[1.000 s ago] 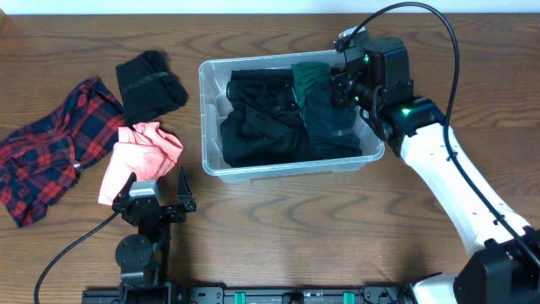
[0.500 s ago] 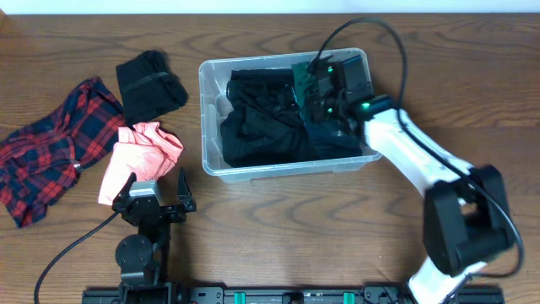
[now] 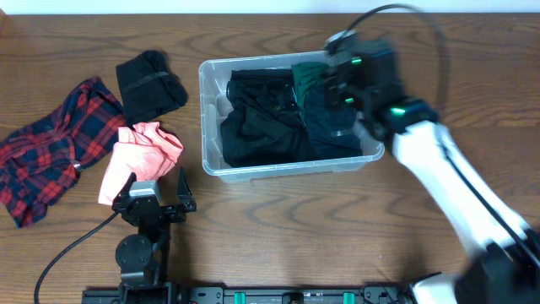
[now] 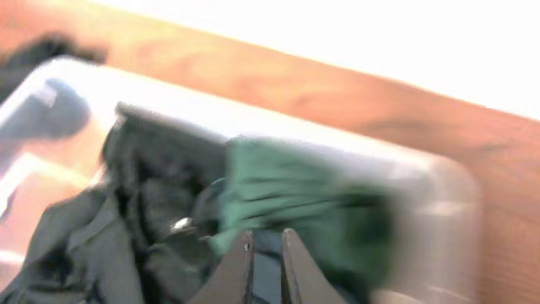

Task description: Pack container

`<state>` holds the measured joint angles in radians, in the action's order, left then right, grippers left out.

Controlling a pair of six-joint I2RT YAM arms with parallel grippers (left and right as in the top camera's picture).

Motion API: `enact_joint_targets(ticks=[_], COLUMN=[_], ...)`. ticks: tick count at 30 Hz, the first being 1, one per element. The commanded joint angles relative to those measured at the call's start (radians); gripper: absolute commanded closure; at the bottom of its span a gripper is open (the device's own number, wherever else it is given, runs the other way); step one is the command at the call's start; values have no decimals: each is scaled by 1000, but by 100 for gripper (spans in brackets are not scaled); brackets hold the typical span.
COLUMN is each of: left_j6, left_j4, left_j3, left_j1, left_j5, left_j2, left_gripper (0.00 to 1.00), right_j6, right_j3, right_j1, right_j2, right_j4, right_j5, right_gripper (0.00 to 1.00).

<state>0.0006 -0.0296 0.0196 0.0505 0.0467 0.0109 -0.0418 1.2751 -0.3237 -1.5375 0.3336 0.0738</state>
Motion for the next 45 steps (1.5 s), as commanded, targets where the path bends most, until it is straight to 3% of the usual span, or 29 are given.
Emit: enact_joint_targets(ticks=[1,3,6,10,15,33,40,45], left_j6=[6,6,6,6,6,6,7,111], left_j4=[-38,-38,-38,-38,-38,-38,50,98], left_j3=[-16,-16,-16,-16,-16,-16,-16,80], left_j1=[-2,-2,-2,-2,-2,-2,-2,12], left_j5=[-9,-9,-9,-9,-9,-9,-2,-98], left_j2=[-6,-6,-6,-6,-6,-6,-6,28], left_gripper=[2,2,2,2,2,2,2,2], right_j6=[-11,-10,-10,-10,-14,-13,-13,-13], right_j3=[23,23,23,23,19,18,18,18], right_j1=[112,198,341,518,629,637,637,637], right_j2=[115,163,210,223,214,209,209,209], right_j4=[62,124,205,286,366,403,404,404], right_j5=[-177,-201,-205,-204,-187,-179,-179,-179], right_gripper=[85,56,1,1,1,1,1,1])
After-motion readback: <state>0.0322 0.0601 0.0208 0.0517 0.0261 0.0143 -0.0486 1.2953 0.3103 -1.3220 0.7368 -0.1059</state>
